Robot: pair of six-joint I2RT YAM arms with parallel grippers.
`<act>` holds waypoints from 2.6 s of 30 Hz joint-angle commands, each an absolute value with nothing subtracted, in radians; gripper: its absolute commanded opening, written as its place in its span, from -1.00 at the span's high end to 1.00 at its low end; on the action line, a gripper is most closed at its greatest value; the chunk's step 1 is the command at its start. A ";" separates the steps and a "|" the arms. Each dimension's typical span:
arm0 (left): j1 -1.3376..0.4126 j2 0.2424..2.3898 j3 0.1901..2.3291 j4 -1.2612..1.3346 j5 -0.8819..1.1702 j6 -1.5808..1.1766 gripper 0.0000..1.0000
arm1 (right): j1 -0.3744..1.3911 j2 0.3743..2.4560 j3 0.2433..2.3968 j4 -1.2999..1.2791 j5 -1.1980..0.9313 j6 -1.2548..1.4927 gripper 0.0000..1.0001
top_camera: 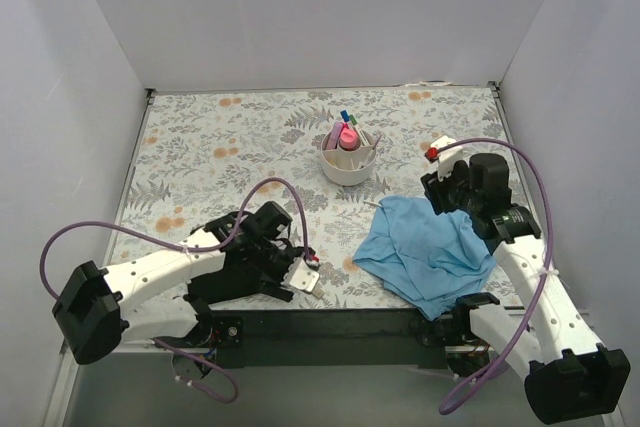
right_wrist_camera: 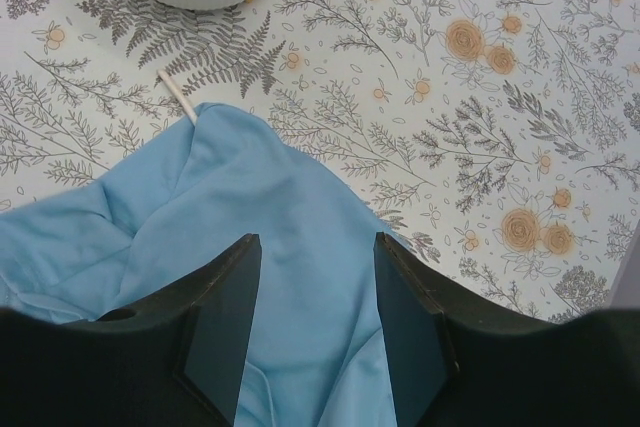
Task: Sort the stationery into containers
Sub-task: Pick up the stationery from the corner of the board.
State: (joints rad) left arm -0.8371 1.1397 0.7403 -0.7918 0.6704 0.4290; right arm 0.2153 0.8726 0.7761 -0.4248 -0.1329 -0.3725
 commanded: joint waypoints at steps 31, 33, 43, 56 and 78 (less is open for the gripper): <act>-1.019 1.324 0.646 -0.379 0.604 0.227 -0.09 | 0.169 0.848 0.735 -0.442 -0.204 -0.353 -0.13; -1.019 1.328 0.635 -0.376 0.601 0.235 -0.08 | 0.167 0.864 0.739 -0.440 -0.207 -0.351 -0.13; -1.019 1.381 0.600 -0.288 0.584 0.219 -0.08 | 0.169 0.904 0.752 -0.431 -0.215 -0.344 -0.11; -1.028 1.408 0.594 -0.276 0.594 0.193 0.32 | 0.167 0.900 0.738 -0.425 -0.207 -0.333 -0.10; -0.835 1.400 1.178 -0.410 0.439 0.144 1.00 | 0.166 0.989 0.851 -0.437 -0.183 -0.334 -0.06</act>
